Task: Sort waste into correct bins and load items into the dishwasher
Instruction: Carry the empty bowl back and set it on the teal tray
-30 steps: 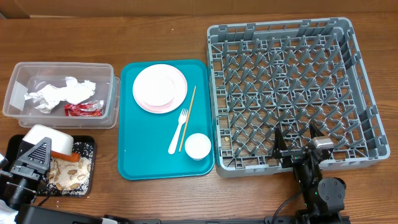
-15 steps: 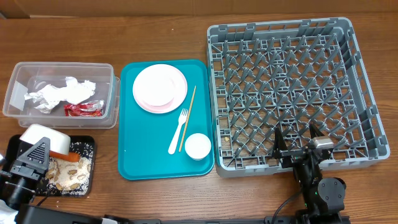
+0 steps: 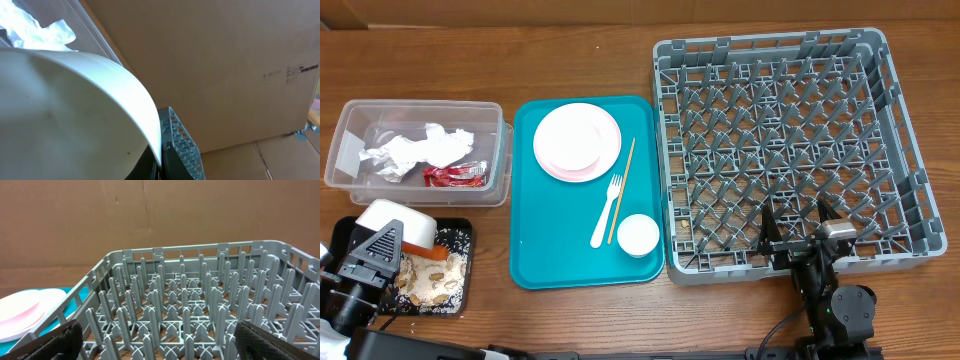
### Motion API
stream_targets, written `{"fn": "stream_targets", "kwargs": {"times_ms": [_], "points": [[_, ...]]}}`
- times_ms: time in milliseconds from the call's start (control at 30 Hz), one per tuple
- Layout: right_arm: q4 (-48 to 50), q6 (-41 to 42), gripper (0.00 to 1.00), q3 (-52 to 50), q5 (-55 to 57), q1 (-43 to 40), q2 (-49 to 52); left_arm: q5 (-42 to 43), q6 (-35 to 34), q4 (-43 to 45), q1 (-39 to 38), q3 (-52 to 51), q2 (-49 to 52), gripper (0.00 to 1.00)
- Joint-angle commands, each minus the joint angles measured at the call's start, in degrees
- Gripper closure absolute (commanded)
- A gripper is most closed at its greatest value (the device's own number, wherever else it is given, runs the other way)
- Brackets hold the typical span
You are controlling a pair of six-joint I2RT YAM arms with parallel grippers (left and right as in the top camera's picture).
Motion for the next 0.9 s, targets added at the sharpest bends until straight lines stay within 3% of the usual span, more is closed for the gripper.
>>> {"fn": "stream_targets", "kwargs": {"times_ms": [0,267,533,700,867], "points": [[0.5,0.0,0.0,-0.6,0.5,0.2,-0.4,0.0,-0.3,0.2,-0.2,0.0,-0.4,0.96],[0.5,0.0,0.0,-0.6,0.5,0.2,-0.4,-2.3,0.2,0.2,-2.3,1.8,-0.9,0.96],[0.5,0.0,0.0,-0.6,0.5,0.2,-0.4,-7.7,-6.8,-1.0,-14.7,11.4,-2.7,0.96],[0.5,0.0,0.0,-0.6,0.5,0.2,-0.4,-16.8,-19.0,3.1,-25.2,18.0,-5.1,0.96],[0.5,0.0,0.0,-0.6,0.5,0.2,-0.4,-38.0,-34.9,9.9,-39.6,19.6,-10.2,0.96]]}}
